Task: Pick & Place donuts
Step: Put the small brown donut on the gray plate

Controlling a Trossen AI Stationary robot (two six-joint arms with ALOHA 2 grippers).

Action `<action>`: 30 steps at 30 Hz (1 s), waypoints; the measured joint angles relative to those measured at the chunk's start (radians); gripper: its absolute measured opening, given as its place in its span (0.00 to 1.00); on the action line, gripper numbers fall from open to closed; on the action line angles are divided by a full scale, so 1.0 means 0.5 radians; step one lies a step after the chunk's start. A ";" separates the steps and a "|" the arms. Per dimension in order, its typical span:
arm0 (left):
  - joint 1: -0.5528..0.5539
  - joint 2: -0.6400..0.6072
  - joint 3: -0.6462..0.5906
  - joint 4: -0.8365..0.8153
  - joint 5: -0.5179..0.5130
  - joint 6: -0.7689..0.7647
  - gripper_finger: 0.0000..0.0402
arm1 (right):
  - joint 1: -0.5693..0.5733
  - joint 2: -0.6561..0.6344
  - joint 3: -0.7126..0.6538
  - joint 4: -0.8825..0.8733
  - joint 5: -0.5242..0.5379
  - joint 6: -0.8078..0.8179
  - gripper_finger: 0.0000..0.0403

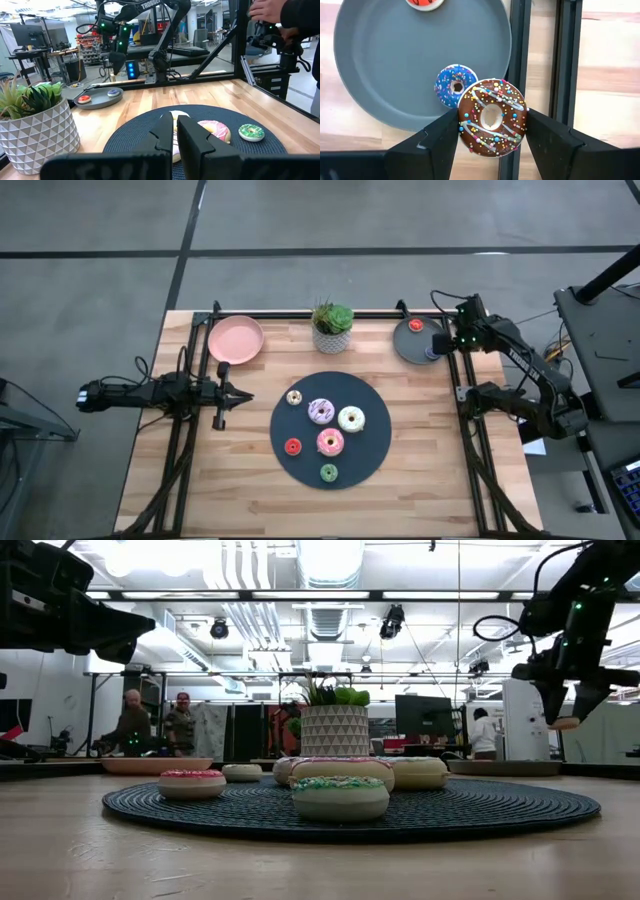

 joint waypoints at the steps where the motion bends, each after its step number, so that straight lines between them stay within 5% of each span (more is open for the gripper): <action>1: 0.000 0.000 0.000 0.000 0.000 -0.001 0.00 | 0.000 -0.021 0.000 -0.011 -0.001 0.003 0.52; 19: 0.001 0.000 0.000 0.000 0.000 0.000 0.00 | -0.067 -0.648 0.001 -0.074 -0.002 0.051 0.52; 30: 0.001 -0.001 0.000 0.000 0.000 -0.001 0.00 | -0.153 -0.792 0.093 -0.191 0.008 -0.033 0.52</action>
